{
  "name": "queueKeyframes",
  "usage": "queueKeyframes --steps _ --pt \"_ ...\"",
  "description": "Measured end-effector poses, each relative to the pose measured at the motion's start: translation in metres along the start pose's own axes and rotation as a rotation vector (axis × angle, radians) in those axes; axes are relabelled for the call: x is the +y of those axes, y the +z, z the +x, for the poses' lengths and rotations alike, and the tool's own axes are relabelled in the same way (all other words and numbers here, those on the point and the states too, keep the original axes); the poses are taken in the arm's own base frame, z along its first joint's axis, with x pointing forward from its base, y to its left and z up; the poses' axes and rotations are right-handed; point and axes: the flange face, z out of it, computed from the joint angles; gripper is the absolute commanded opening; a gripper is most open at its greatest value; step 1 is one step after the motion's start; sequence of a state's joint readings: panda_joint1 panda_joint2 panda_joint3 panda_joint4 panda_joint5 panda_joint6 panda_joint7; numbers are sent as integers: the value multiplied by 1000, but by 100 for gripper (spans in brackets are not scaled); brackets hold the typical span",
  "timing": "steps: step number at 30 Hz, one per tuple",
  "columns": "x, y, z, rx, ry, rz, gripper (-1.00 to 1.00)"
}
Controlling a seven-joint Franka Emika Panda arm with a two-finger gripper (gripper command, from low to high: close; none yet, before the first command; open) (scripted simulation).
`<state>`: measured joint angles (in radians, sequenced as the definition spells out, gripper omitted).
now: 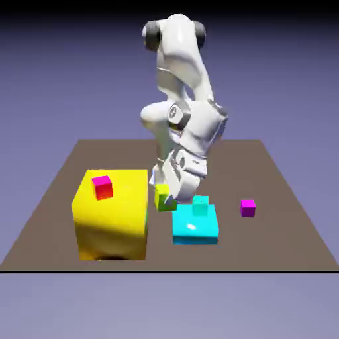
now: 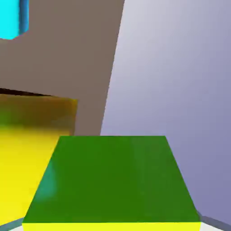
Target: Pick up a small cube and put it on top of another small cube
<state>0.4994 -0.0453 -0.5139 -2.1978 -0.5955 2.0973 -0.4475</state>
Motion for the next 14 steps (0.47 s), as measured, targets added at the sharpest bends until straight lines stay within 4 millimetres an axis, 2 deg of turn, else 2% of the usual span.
queueKeyframes --steps 5,7,11,12,14 --pt "58 -3 -119 -77 271 155 -100" --pt "59 -3 -124 -80 281 161 -100" --pt "45 61 -120 -80 281 160 -100" --pt "44 64 -120 -80 281 161 100" --pt "44 64 -120 -79 281 159 100"
